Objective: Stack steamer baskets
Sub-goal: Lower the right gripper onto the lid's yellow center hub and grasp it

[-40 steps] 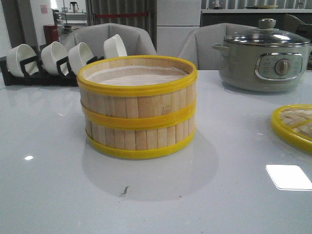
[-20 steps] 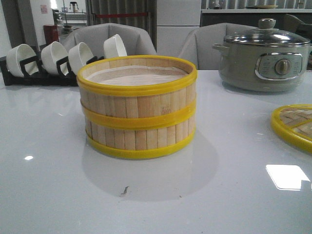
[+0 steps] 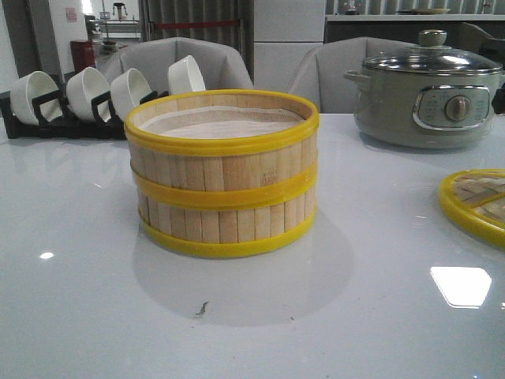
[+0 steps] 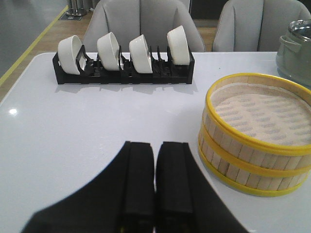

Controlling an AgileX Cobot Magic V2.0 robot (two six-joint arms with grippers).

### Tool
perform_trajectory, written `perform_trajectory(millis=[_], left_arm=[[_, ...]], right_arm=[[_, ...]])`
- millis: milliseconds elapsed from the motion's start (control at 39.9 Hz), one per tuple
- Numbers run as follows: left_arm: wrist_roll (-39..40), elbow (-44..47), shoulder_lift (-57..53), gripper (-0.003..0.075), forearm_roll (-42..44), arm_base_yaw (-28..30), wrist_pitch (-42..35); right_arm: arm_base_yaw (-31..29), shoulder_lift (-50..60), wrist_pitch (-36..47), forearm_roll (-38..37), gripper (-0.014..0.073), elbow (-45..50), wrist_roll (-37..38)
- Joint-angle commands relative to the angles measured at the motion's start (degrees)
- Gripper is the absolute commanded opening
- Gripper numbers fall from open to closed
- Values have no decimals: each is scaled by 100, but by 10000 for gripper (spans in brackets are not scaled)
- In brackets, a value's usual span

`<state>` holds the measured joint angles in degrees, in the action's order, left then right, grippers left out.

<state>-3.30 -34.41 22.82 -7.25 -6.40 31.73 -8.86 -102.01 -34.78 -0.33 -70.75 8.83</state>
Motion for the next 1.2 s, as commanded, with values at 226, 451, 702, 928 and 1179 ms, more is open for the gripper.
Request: perform_trajectory(millis=[226, 451, 702, 928, 1179], left_arm=[[37, -153, 43, 91, -30, -32, -486], [37, -153, 43, 91, -30, -32, -486], [37, -153, 43, 91, -30, -32, -486], [37, -153, 43, 91, -30, -32, -486], [37, -153, 43, 91, -30, -32, -486]], right_arm=[[-101, 268, 258, -214, 295, -212, -55], [-101, 81, 263, -220, 295, -274, -55], [-101, -236, -86, -220, 295, -776, -55], [-101, -253, -121, -220, 295, -807, -55], [-95, -295, -198, -174, 295, -807, -55]])
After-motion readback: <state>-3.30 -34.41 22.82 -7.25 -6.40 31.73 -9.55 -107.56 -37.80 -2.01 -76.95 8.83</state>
